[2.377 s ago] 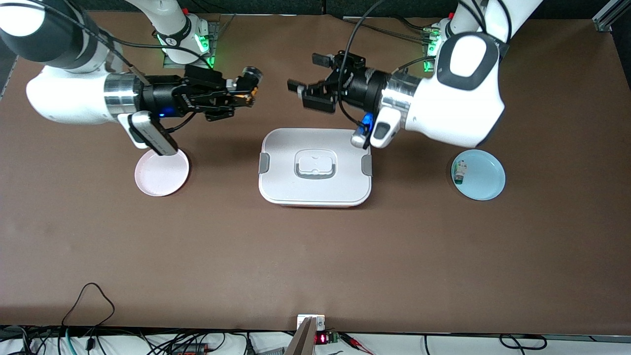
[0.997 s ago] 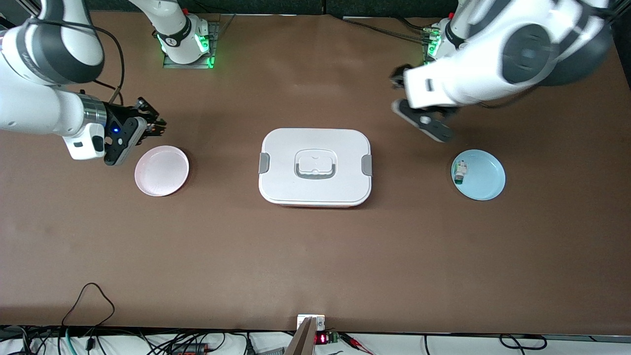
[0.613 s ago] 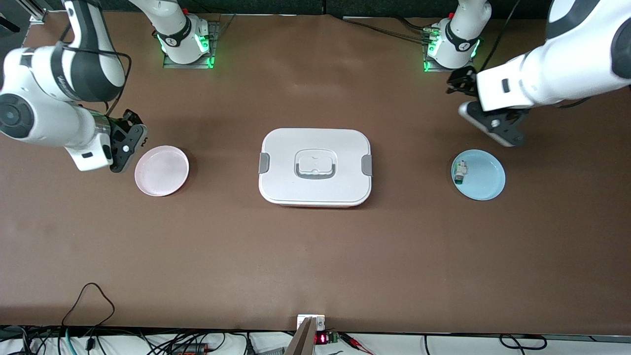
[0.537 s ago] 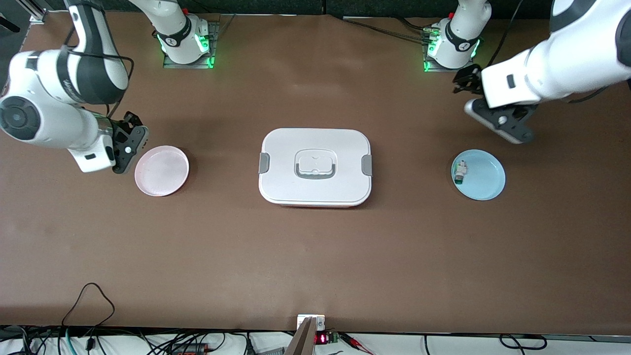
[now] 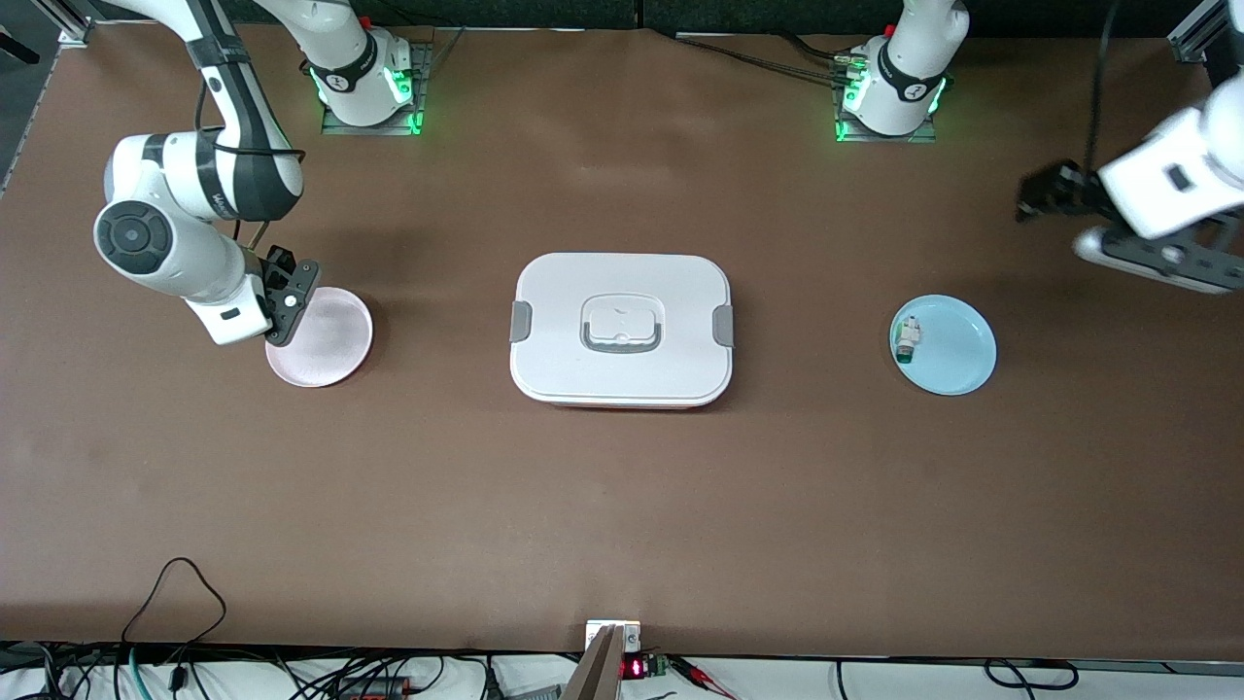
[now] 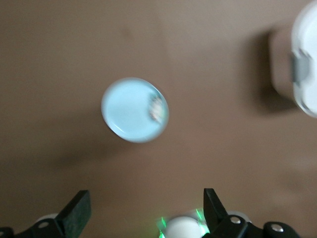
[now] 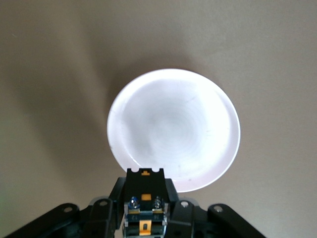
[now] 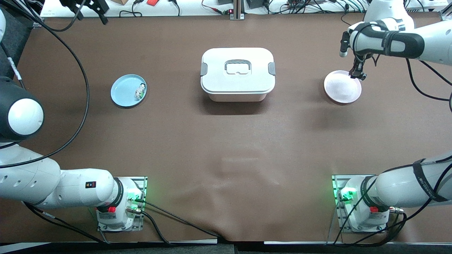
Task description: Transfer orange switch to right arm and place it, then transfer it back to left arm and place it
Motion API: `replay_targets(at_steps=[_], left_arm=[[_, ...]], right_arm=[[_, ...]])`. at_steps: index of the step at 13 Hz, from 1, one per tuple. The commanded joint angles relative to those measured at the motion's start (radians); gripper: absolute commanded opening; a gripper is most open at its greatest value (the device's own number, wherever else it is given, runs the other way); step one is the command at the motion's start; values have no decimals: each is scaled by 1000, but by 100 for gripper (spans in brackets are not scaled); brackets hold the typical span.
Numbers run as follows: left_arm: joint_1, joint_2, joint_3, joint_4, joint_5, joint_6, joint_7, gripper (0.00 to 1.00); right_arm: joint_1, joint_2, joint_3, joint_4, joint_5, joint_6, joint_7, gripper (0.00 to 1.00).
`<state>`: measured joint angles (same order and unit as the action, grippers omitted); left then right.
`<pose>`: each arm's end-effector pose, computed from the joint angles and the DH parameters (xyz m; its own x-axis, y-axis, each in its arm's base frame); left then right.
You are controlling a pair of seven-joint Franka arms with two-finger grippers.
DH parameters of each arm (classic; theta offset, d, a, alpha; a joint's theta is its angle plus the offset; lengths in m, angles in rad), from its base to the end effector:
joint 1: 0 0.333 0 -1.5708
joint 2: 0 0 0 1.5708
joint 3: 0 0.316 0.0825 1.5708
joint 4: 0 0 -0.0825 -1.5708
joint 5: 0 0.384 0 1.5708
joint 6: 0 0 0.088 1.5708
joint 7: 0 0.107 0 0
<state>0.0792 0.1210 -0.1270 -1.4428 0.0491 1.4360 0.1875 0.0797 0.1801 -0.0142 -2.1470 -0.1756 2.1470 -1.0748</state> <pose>0.5767 -0.0171 0.6052 0.9651 -0.2272 -0.1305 -0.2304 -0.9731 -0.0097 0.5409 0.0282 0.3051 0.2994 0.9324 -0.2022 0.9406 -0.3241 -0.1014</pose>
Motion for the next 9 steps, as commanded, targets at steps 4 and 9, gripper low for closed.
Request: replay_targets(at_steps=[4, 9], left_arm=[[-21, -116, 29, -96, 32, -29, 33, 100], [-12, -270, 41, -309, -40, 1, 0, 100]], right_arm=[[-12, 65, 8, -42, -51, 122, -103, 28], [-18, 136, 8, -103, -51, 303, -142, 29]])
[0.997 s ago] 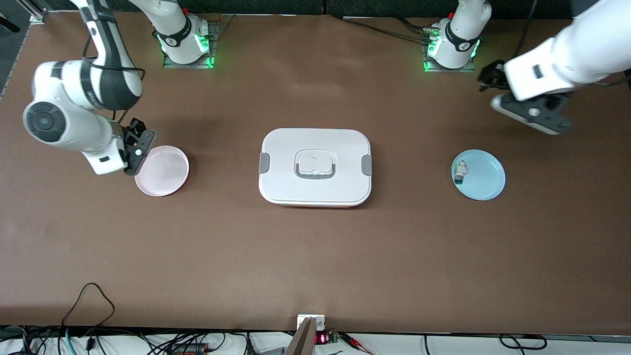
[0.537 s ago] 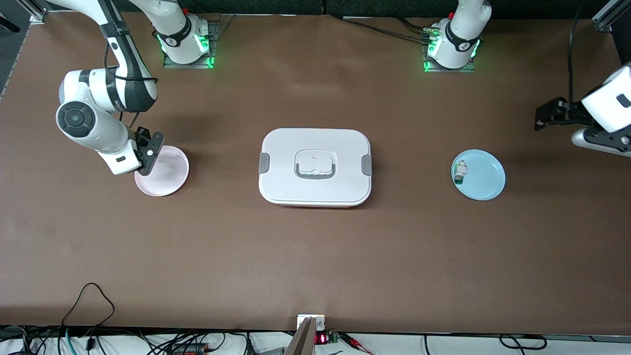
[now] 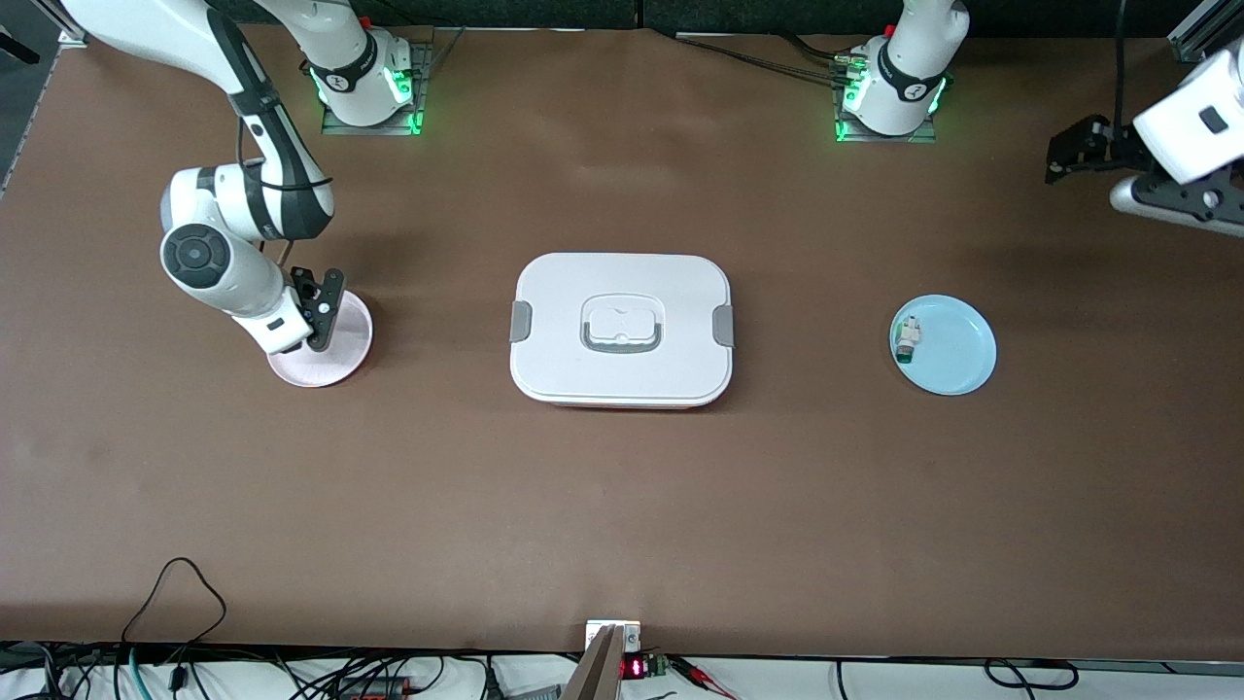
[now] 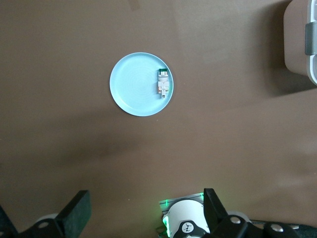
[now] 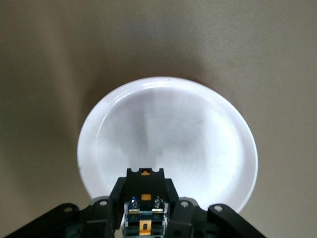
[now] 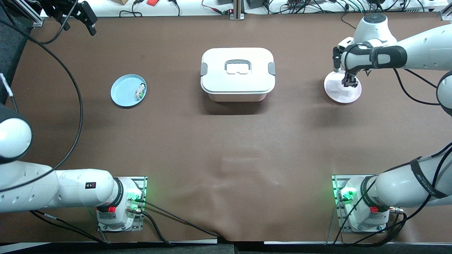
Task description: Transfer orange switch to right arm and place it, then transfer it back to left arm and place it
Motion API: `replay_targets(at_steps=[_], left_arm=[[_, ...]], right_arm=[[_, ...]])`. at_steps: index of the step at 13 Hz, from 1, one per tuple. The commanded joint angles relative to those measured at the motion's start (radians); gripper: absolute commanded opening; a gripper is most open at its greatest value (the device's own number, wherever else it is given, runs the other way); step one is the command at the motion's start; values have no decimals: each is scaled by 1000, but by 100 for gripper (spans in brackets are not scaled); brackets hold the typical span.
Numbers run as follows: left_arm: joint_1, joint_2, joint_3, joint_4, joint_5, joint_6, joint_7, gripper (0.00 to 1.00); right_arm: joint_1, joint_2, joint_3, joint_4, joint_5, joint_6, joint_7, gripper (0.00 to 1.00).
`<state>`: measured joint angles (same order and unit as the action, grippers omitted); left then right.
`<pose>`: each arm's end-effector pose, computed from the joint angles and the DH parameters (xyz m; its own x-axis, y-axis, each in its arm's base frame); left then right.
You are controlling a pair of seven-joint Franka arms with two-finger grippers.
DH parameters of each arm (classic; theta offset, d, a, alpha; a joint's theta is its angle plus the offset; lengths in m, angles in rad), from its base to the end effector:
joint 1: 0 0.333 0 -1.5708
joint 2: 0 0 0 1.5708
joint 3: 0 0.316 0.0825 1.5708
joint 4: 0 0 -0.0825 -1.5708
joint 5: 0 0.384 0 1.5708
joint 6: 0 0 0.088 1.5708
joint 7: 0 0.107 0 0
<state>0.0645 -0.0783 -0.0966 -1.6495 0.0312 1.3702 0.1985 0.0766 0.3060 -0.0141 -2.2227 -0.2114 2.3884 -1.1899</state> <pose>0.5063 -0.0144 0.6143 0.9540 -0.2199 -0.2036 -0.2243 -0.9745 0.0014 0.5337 0.0314 0.2247 0.1426 0.9748 -0.1716 0.9827 -0.1601 -0.0927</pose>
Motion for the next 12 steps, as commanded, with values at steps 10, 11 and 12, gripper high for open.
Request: replay_targets(at_steps=[10, 11, 12], left_arm=[[-69, 2, 170, -24, -14, 99, 188, 100], [-68, 3, 172, -23, -20, 99, 177, 100], [-68, 3, 163, -18, -22, 99, 167, 100]], right_arm=[[-12, 22, 8, -51, -5, 101, -4, 100], [-14, 6, 8, -46, 0, 71, 19, 100], [-14, -11, 6, -38, 3, 42, 65, 100]])
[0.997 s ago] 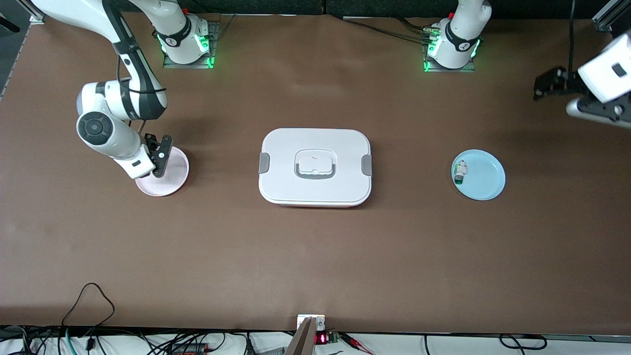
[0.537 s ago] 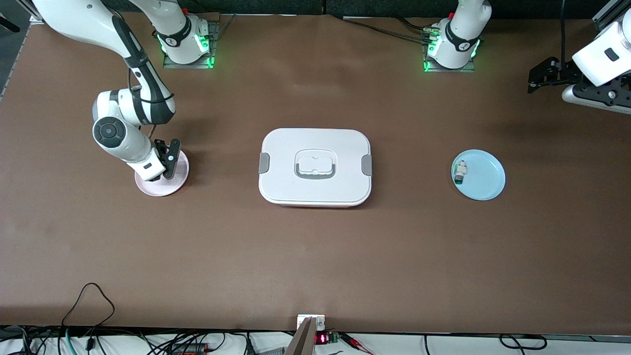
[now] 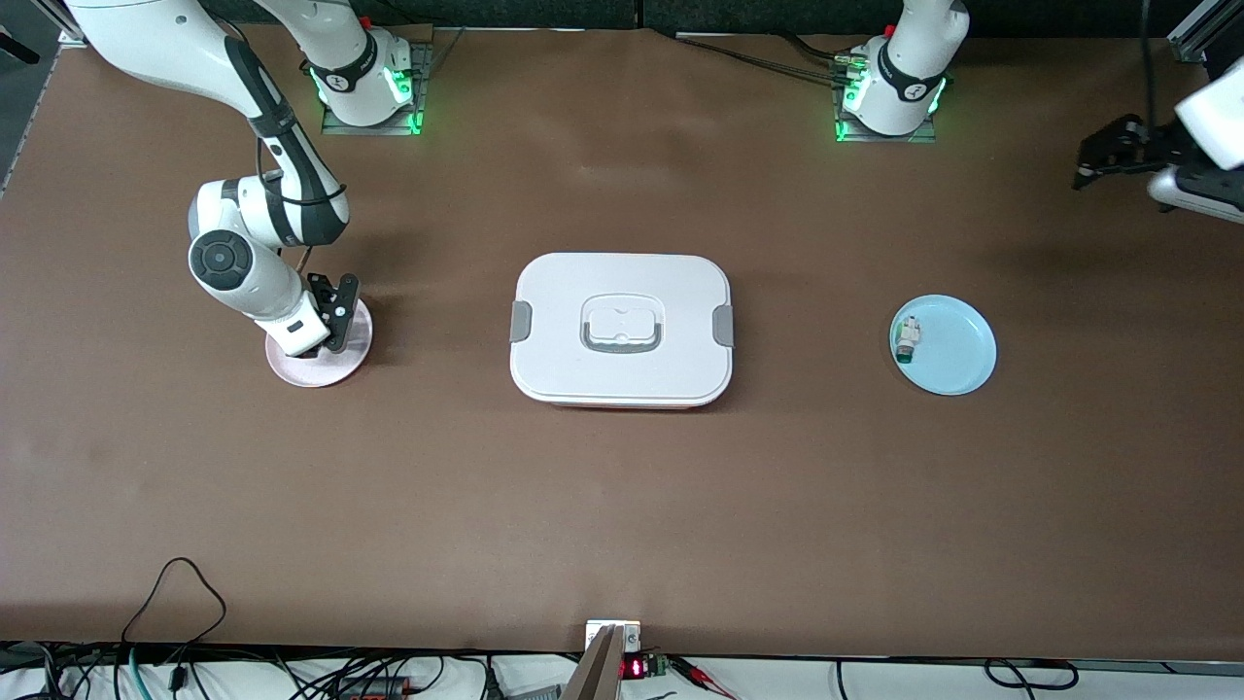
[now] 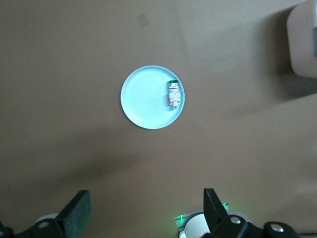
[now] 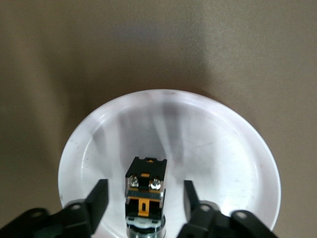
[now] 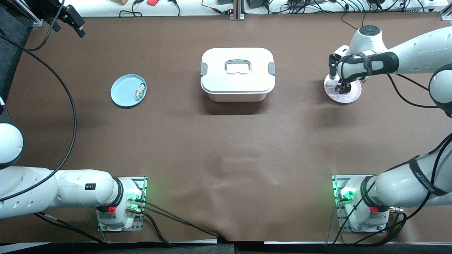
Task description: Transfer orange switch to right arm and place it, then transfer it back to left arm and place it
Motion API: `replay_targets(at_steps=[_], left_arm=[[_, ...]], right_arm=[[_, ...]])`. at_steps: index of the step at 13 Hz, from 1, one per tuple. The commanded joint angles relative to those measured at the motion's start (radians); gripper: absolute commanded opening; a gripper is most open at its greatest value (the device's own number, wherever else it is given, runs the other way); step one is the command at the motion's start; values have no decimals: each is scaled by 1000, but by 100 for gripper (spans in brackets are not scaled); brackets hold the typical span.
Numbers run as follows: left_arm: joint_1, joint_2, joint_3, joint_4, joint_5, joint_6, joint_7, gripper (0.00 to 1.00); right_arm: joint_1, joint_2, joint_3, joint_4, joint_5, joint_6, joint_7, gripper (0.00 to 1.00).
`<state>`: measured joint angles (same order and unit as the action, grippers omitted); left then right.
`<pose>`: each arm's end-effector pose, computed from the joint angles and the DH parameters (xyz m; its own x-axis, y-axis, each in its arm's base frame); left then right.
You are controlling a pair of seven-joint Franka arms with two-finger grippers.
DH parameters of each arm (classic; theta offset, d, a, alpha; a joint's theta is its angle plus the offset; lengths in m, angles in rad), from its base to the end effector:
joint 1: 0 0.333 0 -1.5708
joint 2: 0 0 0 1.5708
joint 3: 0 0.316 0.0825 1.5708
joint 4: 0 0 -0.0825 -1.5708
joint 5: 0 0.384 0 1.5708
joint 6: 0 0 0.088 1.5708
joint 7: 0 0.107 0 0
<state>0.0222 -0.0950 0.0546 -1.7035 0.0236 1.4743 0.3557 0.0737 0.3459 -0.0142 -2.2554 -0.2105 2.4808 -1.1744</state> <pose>0.5101 0.0433 0.6055 0.9524 -0.2747 -0.1319 -0.2732 -0.9615 0.0294 0.5265 0.0320 0.1986 0.1537 0.9761 -0.1537 0.9830 -0.1668 -0.0765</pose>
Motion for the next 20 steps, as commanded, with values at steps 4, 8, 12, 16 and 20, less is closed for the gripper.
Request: replay_targets(at_steps=[4, 8, 12, 16, 20], left_arm=[[21, 31, -154, 114, -16, -74, -241, 100], [31, 40, -145, 113, -14, -82, -175, 100], [54, 55, -193, 168, -11, -120, -199, 100], [58, 87, -185, 199, -13, -146, -193, 100], [50, 90, -188, 200, -11, -117, -211, 100]], right_arm=[[-8, -113, 10, 127, 17, -268, 307, 100], [-8, -130, 7, 351, 235, -578, 517, 100], [-3, -145, 13, 523, 243, -778, 873, 100], [12, -169, 14, 680, 232, -986, 976, 100], [6, -203, 5, 778, 94, -1037, 966, 100]])
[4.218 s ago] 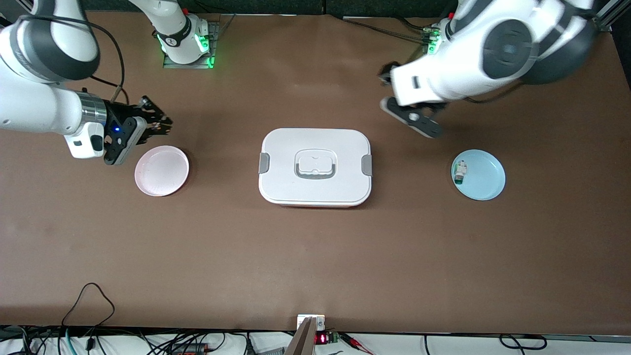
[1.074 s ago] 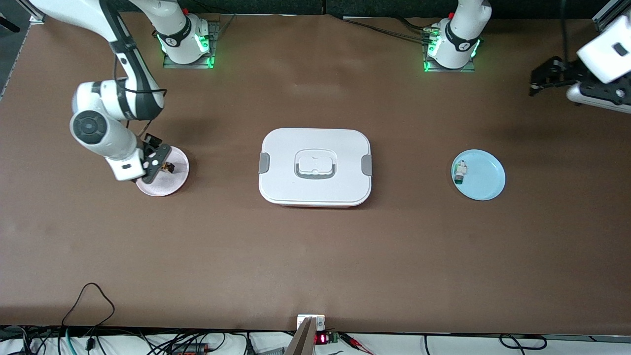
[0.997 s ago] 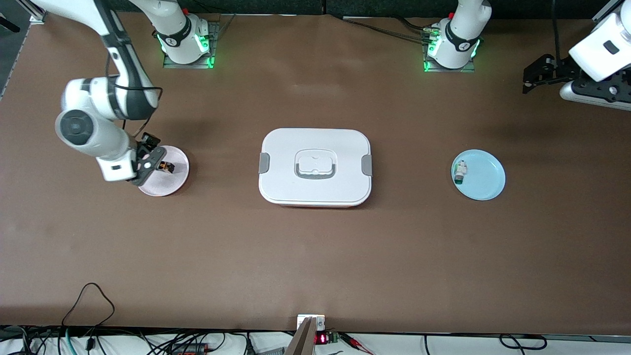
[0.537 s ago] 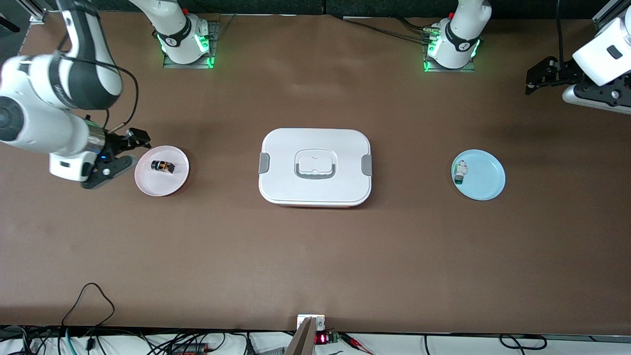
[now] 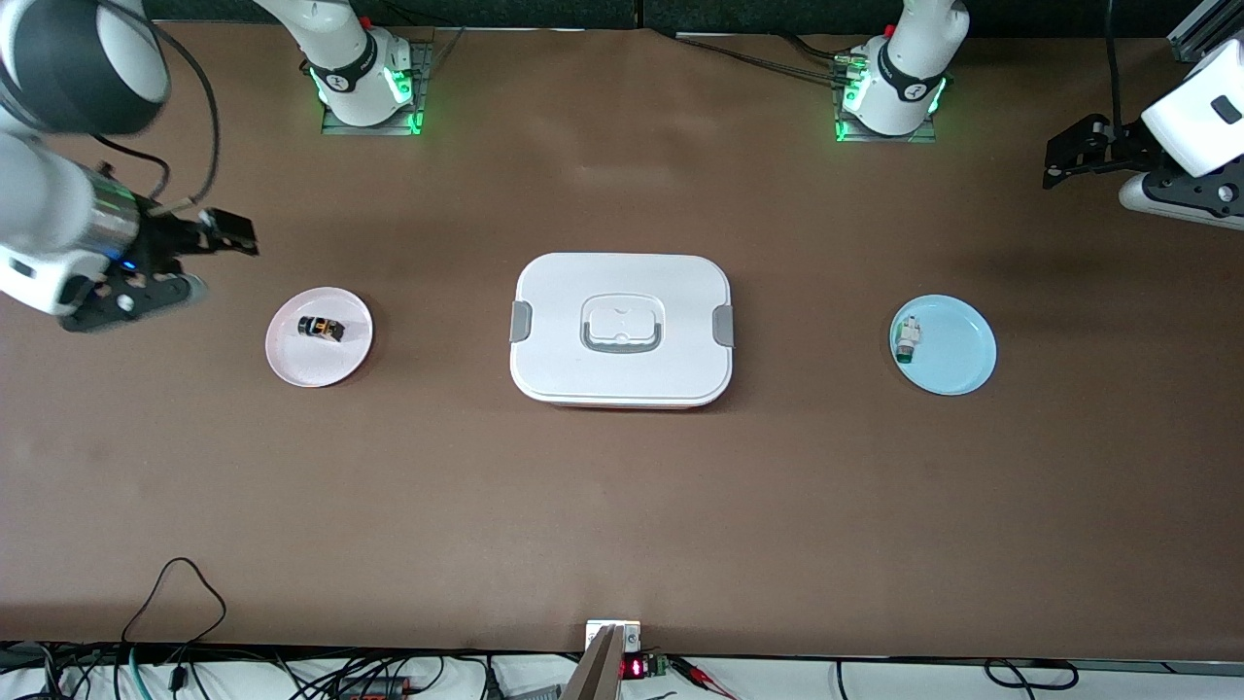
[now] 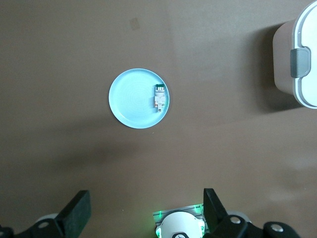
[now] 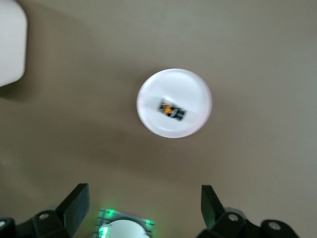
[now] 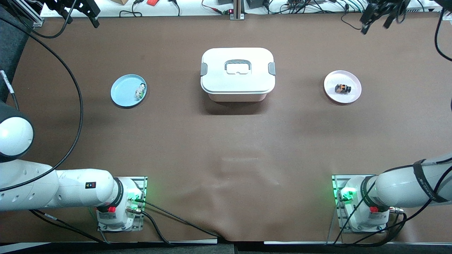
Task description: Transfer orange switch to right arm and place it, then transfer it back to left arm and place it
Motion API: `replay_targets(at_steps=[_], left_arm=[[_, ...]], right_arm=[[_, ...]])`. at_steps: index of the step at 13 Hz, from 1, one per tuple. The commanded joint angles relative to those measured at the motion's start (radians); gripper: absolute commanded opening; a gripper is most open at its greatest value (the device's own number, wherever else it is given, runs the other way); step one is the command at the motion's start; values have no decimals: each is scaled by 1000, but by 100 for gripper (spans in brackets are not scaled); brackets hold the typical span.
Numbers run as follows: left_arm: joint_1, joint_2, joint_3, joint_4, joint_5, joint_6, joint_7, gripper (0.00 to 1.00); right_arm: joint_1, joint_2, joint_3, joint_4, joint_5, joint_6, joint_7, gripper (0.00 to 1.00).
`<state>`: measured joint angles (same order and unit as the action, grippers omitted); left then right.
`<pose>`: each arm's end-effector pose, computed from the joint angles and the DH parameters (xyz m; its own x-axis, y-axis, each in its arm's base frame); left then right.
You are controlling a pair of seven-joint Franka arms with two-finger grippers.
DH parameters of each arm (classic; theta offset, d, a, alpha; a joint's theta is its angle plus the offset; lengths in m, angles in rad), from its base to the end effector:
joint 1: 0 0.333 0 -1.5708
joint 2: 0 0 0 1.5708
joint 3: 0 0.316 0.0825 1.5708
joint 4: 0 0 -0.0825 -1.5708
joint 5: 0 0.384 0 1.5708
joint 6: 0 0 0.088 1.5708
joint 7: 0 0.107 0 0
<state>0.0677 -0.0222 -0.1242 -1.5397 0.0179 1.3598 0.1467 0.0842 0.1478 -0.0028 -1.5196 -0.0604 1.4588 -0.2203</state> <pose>0.5239 -0.0282 0.6340 0.9675 -0.1969 -0.1585 -0.1990 -0.9800 0.0026 0.5809 0.0405 0.5558 0.9331 0.2883 -0.2151 0.2981 -0.9544 0.0138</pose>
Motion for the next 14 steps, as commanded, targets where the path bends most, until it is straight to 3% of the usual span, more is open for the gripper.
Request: replay_targets(at_steps=[1, 2, 4, 7, 10, 14], left_arm=[[6, 18, -9, 32, -4, 8, -4, 100], [7, 16, -9, 24, -4, 24, -13, 100], [7, 16, -9, 21, -4, 30, -24, 100], [4, 18, -9, 24, 2, 30, -24, 100], [4, 19, -11, 26, -1, 32, -24, 100], [4, 21, -11, 24, -6, 47, -56, 100]], right_arm=[[-17, -4, -9, 61, -126, 14, 13, 100], [-24, -4, -16, 65, -171, 40, 24, 100], [-49, -22, -16, 65, -89, 14, 68, 100], [-63, -17, -19, 65, -62, 0, 317, 100], [-174, -19, -3, 65, -13, 17, 201, 100], [-150, -31, -17, 39, -12, 14, 175, 100]])
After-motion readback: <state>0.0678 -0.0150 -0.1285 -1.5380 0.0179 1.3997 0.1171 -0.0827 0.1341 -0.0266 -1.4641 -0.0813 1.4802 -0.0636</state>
